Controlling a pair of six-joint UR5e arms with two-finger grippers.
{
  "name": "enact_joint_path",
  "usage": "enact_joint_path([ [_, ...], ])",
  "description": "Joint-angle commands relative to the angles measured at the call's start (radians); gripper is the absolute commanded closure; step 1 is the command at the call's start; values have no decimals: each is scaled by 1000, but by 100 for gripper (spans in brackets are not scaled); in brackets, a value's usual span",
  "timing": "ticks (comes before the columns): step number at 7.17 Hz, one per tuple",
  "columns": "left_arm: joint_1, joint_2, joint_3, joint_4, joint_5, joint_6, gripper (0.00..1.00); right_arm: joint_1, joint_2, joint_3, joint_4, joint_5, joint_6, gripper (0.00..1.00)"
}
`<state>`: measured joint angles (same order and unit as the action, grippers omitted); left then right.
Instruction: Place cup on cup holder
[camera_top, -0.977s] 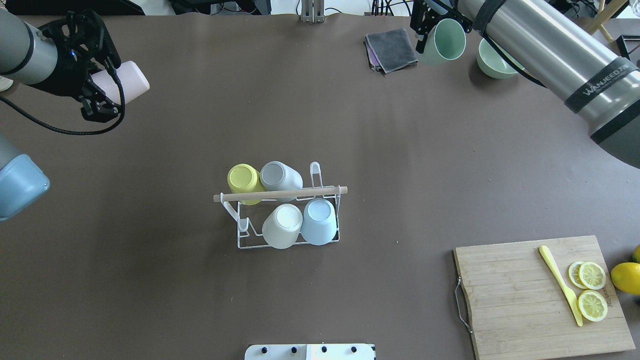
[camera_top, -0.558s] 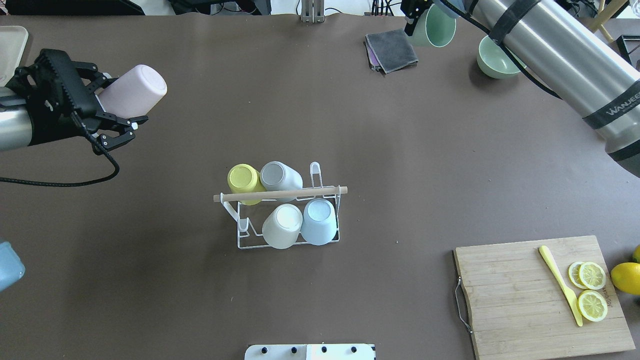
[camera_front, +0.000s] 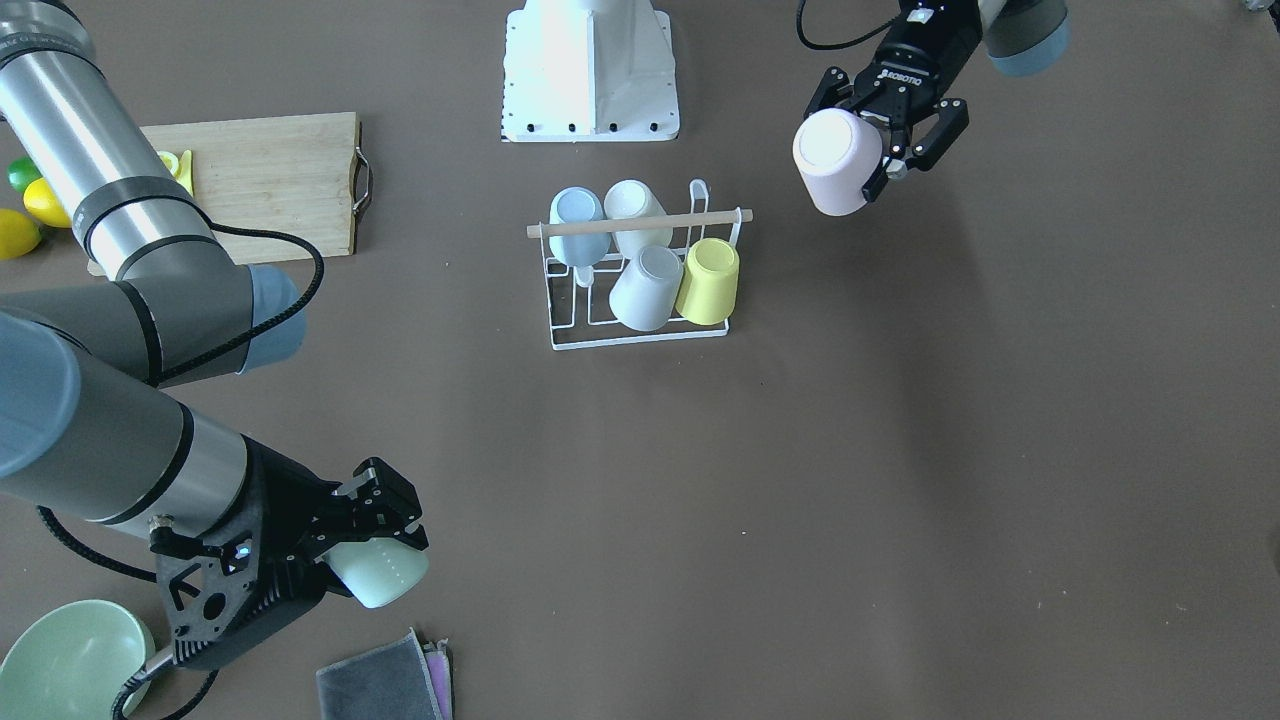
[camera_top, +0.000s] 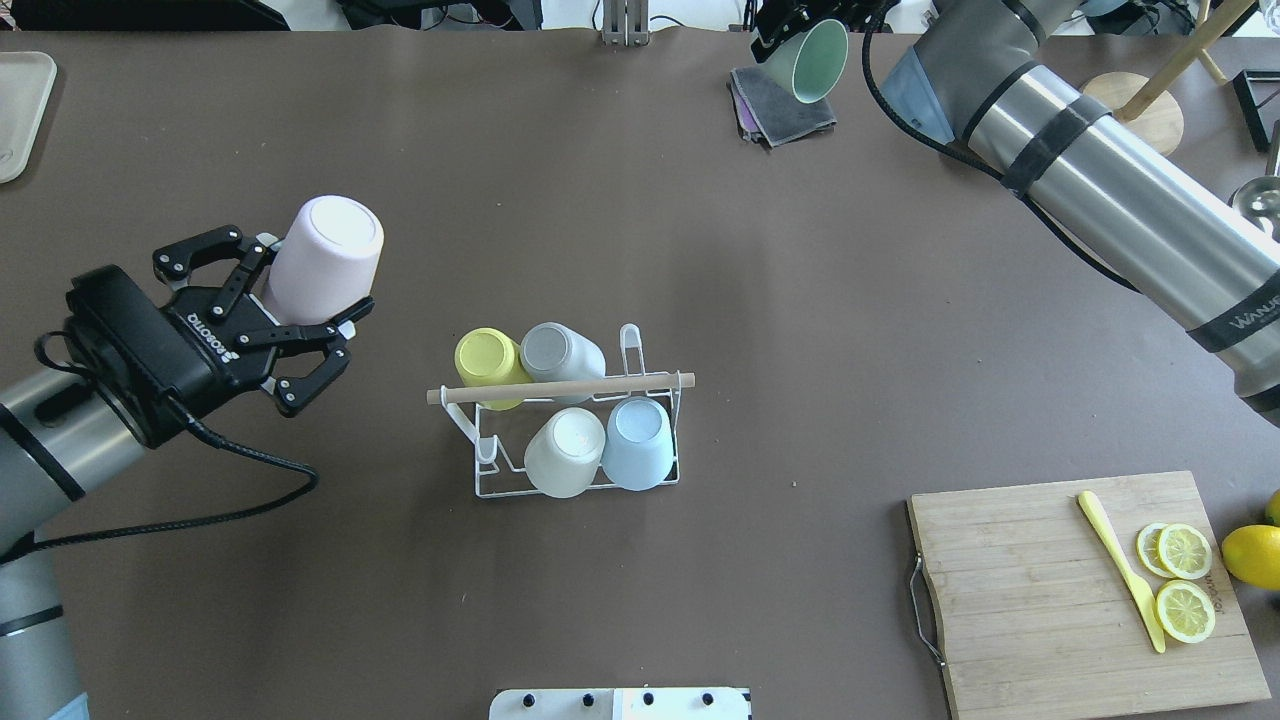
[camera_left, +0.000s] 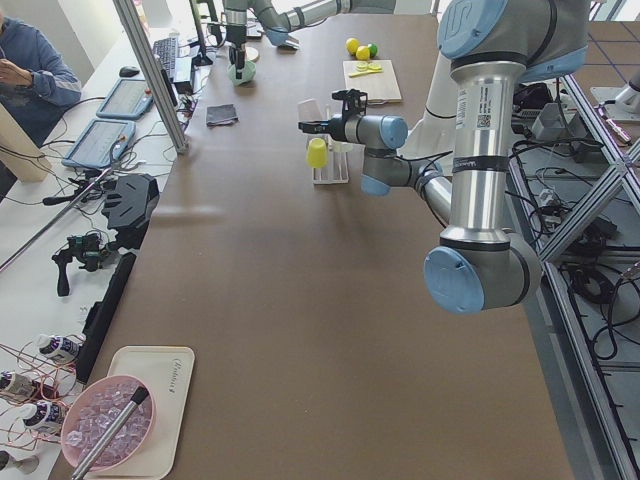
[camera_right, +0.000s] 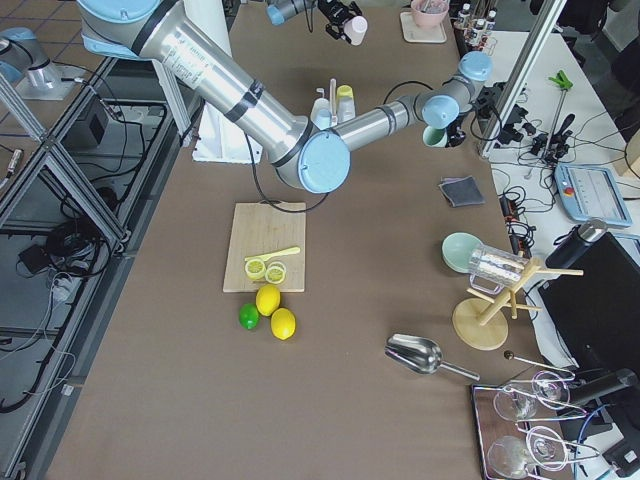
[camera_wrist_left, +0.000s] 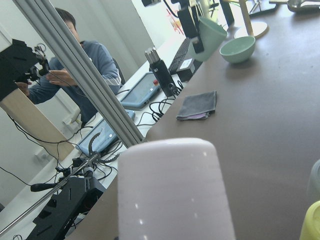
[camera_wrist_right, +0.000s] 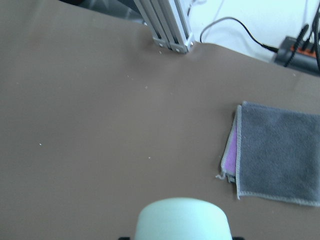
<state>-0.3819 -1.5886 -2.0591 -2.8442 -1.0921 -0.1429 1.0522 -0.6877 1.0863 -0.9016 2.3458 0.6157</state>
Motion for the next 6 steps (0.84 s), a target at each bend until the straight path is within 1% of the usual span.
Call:
enact_joint_path([
  [1, 186, -79, 98, -143, 220, -17, 34, -20, -33, 67, 305, -113, 130, 100],
  [2, 245, -108, 147, -194, 274, -15, 34, -24, -42, 67, 455, -184, 142, 100],
  [3, 294, -132, 178, -243, 309, -17, 34, -71, -53, 67, 566, -268, 166, 100],
  [4, 332, -154, 215, -256, 348, -17, 33, -122, -70, 60, 654, -355, 156, 100],
  [5, 350, -172, 237, -276, 374, -15, 33, -183, -73, 55, 717, -432, 153, 100],
  [6, 368, -174, 249, -291, 380, -15, 33, -252, -76, 35, 819, -541, 112, 100],
])
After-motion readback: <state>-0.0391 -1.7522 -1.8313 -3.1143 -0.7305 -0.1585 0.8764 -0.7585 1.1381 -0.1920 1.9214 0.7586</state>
